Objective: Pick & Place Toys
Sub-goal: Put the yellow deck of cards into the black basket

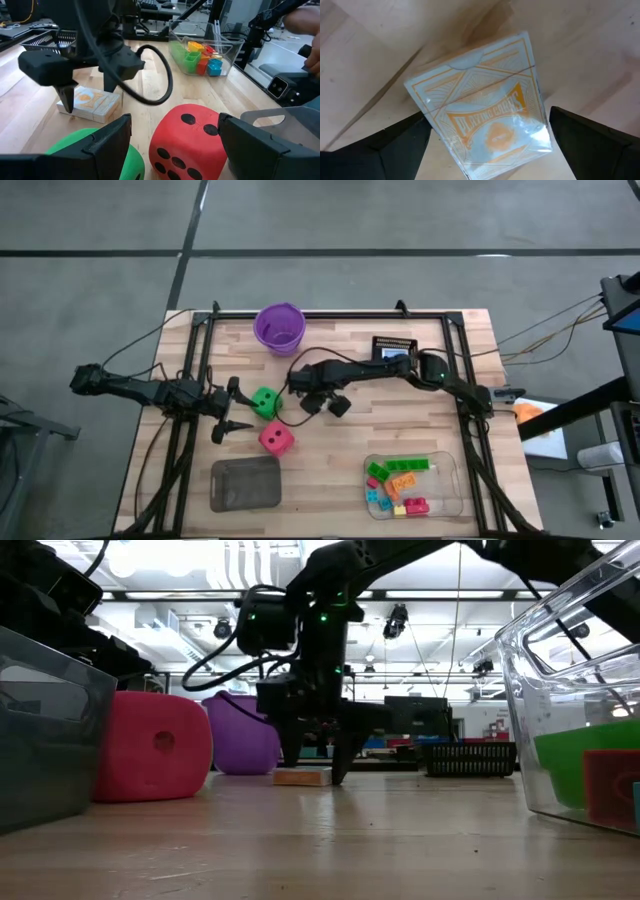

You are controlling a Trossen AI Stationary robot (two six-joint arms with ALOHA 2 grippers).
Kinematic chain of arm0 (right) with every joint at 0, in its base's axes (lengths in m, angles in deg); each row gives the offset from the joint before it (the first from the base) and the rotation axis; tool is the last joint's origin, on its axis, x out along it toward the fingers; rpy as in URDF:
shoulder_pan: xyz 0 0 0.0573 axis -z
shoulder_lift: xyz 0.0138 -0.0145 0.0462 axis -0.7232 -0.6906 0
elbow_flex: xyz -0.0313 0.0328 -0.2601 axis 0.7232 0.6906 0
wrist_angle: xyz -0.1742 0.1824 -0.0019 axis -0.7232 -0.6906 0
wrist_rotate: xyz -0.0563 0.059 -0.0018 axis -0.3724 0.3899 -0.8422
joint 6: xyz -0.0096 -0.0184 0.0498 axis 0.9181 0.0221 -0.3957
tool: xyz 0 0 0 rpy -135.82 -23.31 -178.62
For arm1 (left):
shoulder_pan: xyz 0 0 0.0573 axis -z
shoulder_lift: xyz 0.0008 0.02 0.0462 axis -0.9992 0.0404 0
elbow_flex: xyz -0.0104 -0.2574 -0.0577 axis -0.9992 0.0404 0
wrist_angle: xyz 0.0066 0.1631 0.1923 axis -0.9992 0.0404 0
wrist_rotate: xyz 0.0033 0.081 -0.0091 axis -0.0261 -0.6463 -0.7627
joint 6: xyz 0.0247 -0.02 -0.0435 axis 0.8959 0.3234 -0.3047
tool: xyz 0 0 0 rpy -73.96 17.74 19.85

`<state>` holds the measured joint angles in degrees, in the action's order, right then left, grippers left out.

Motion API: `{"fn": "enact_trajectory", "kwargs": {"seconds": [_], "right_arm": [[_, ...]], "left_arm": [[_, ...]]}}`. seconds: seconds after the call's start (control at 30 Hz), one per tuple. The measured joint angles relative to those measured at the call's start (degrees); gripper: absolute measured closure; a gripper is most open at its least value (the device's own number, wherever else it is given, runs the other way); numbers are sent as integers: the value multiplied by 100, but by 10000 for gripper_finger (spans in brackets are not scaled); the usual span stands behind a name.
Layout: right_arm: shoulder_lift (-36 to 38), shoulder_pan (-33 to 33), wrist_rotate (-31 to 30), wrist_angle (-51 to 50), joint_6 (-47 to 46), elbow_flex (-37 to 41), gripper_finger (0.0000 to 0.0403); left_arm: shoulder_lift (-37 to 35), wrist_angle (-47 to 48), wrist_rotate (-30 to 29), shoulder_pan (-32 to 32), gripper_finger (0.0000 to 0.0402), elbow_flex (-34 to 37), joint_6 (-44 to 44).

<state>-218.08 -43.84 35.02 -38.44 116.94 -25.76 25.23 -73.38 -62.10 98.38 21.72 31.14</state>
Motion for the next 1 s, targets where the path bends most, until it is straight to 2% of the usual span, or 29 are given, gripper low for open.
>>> {"fn": "enact_trajectory", "kwargs": {"seconds": [0.13, 0.47, 0.57, 0.77, 1.0], "right_arm": [[-207, 72, 38, -262, -130, -291, 5], [-265, 57, 37, -301, -248, -312, 7], [-268, 45, 30, -371, -289, -343, 28], [-268, 35, 112, -389, -374, -346, 112], [-268, 32, 140, -409, -504, -346, 113]], "left_arm": [[0, 0, 0, 0, 101, 0, 0], [0, 0, 0, -1, 101, 0, -1], [0, 0, 0, -1, 101, 0, -2], [0, 0, 0, 0, 101, 0, 0], [0, 0, 0, 0, 101, 0, -2]]}}
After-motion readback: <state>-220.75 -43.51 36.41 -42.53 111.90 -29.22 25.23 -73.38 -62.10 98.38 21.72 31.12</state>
